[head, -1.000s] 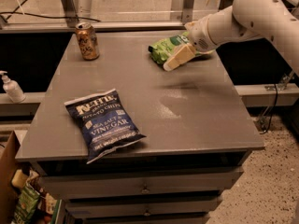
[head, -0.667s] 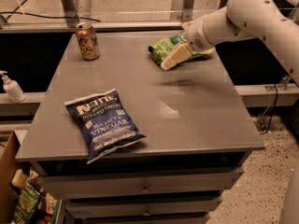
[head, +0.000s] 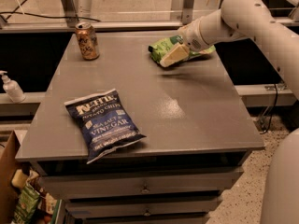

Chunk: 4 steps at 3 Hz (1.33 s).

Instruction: Pick green rice chip bag

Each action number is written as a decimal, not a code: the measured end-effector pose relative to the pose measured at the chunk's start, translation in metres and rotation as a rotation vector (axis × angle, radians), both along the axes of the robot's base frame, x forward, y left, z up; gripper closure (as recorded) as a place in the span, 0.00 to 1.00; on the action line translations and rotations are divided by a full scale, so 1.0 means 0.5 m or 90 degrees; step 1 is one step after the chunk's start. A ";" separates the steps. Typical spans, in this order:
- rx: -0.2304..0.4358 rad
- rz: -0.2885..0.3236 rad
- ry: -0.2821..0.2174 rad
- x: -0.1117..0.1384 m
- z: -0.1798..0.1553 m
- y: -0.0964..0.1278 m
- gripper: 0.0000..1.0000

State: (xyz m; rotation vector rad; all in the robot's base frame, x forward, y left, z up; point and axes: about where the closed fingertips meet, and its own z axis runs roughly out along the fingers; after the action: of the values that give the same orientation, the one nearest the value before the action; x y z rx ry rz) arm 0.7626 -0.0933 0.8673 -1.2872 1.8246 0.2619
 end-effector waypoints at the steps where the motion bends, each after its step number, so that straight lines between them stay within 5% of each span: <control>1: -0.004 0.002 0.004 0.007 -0.023 0.002 0.41; 3: -0.009 0.003 0.008 0.010 -0.051 -0.006 0.87; 4: -0.009 0.003 0.008 0.010 -0.049 -0.006 1.00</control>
Offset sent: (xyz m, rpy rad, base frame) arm 0.0069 -0.0092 -0.0347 -0.0207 0.0102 0.0010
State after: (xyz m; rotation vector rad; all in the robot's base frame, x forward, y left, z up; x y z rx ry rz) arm 0.7676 -0.0961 0.8427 -1.3025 1.8373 0.2612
